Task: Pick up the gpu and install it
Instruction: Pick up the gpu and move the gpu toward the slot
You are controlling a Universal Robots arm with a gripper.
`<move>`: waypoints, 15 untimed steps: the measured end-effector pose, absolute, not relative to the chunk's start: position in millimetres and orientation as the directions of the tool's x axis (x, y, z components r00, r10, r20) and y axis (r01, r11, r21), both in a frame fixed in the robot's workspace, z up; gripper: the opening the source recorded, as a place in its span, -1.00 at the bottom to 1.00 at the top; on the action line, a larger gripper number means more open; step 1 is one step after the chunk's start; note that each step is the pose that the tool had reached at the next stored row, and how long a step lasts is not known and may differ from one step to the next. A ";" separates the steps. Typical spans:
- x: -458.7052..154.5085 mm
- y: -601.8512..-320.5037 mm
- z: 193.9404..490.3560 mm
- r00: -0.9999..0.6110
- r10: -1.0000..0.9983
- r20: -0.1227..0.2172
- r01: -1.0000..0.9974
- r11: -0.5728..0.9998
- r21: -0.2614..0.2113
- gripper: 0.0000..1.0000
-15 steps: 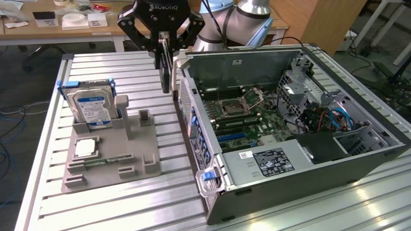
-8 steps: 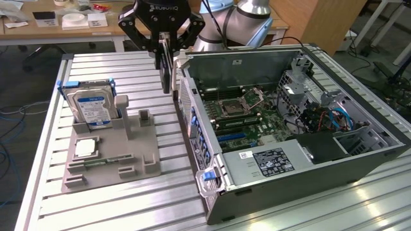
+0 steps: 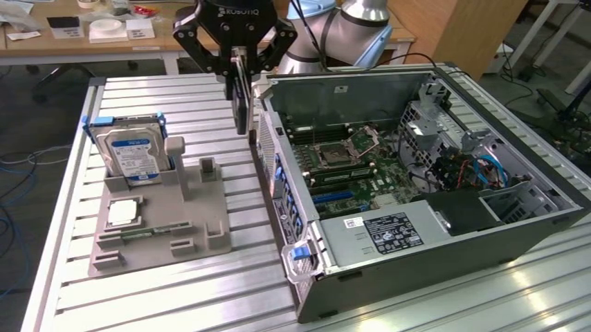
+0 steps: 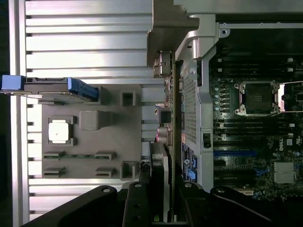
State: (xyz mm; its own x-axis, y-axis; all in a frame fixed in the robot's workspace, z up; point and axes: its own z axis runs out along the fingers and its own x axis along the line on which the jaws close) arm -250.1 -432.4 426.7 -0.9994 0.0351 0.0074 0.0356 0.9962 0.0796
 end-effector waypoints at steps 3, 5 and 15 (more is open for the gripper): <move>-249.7 -432.4 426.4 -0.999 0.035 0.007 0.036 0.996 0.080 -0.44; -249.5 -432.4 426.2 -0.999 0.035 0.007 0.036 0.996 0.080 -0.44; -247.7 -432.4 425.2 -0.999 0.035 0.007 0.036 0.996 0.080 -0.44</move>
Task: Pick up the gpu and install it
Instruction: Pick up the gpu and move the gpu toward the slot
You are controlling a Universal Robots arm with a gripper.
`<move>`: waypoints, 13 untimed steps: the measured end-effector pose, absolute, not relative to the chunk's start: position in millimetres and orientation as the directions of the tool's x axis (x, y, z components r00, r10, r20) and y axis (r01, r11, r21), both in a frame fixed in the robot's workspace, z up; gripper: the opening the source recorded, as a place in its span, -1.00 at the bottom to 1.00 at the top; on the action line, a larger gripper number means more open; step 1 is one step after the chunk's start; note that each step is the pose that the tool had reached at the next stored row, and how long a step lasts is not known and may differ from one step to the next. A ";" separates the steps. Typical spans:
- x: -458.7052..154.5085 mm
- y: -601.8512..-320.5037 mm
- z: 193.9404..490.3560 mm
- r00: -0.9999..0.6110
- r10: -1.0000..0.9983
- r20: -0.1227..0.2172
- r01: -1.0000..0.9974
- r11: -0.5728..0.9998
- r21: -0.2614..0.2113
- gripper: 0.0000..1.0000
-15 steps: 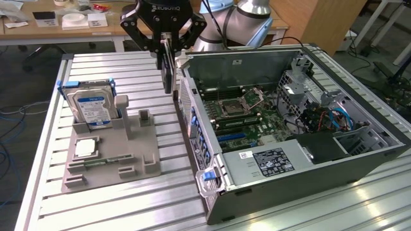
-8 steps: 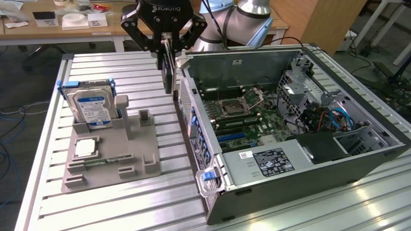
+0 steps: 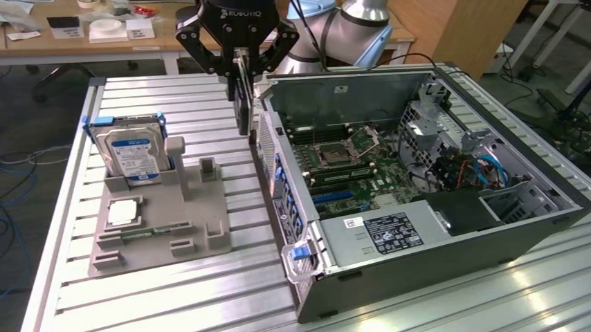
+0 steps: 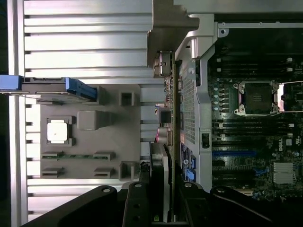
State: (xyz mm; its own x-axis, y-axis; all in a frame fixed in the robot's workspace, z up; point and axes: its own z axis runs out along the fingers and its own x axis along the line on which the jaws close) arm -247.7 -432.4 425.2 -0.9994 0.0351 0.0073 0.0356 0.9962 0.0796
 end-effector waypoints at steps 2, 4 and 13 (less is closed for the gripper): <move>-247.3 -432.4 425.0 -0.999 0.035 0.007 0.036 0.996 0.080 -0.44; -246.9 -432.4 424.9 -0.999 0.035 0.007 0.036 0.996 0.080 -0.44; -245.2 -432.4 424.0 -0.999 0.035 0.007 0.036 0.996 0.080 -0.44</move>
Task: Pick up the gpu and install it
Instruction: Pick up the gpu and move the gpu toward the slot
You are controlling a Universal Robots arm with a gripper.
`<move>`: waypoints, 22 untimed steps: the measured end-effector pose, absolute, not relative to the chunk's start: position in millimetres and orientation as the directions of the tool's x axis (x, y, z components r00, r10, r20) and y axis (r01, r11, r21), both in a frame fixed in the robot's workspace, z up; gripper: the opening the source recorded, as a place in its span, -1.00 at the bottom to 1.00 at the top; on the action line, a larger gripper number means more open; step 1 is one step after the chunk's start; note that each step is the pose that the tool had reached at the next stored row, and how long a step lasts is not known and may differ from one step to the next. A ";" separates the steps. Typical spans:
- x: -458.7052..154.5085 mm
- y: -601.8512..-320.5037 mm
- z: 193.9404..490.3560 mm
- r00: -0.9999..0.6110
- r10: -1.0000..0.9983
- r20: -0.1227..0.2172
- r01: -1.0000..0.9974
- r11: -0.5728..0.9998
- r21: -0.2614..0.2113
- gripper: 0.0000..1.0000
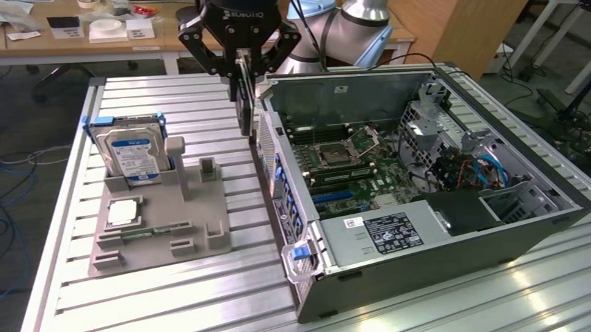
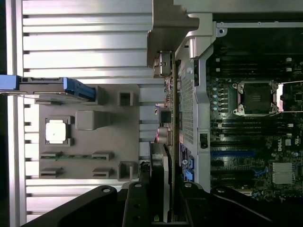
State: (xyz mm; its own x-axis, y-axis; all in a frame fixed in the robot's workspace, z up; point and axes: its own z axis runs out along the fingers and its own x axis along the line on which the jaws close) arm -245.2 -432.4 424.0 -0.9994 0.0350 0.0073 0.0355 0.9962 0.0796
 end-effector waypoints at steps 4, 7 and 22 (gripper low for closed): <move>-243.9 -432.4 423.6 -0.999 0.035 0.007 0.036 0.996 0.080 -0.44; -242.9 -432.4 423.2 -0.999 0.035 0.007 0.036 0.996 0.080 -0.44; -238.0 -432.4 421.9 -0.999 0.035 0.007 0.036 0.996 0.080 -0.44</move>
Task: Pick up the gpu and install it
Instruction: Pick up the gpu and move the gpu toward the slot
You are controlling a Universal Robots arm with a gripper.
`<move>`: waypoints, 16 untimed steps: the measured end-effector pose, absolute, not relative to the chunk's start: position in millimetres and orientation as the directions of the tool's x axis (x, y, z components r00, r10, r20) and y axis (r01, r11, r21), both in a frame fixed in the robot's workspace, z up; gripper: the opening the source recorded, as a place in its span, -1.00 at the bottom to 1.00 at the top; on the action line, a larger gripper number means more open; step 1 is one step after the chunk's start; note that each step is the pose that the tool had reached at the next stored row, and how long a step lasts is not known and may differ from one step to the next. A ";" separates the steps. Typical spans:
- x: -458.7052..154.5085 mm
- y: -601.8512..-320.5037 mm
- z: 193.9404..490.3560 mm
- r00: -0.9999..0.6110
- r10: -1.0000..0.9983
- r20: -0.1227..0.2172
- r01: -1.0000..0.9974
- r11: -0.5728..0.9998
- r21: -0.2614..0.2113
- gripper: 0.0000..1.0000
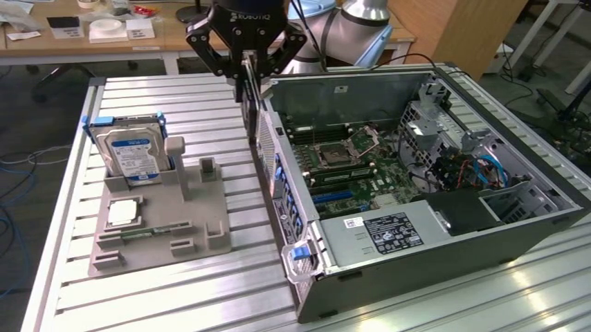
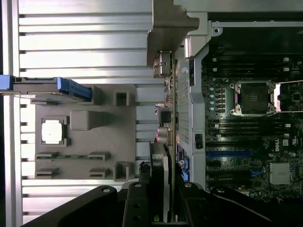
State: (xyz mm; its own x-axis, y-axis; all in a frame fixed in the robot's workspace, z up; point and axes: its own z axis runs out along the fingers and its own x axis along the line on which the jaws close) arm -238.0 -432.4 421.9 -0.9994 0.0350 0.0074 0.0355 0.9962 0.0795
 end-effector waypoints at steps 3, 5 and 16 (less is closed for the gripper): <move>-236.8 -432.4 421.7 -0.999 0.035 0.007 0.036 0.996 0.080 -0.44; -236.0 -432.4 421.5 -0.999 0.035 0.007 0.036 0.996 0.080 -0.44; -235.2 -432.4 421.3 -0.999 0.035 0.007 0.036 0.996 0.080 -0.44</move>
State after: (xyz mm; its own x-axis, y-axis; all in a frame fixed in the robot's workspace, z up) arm -235.2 -432.4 421.3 -0.9994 0.0350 0.0073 0.0355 0.9962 0.0796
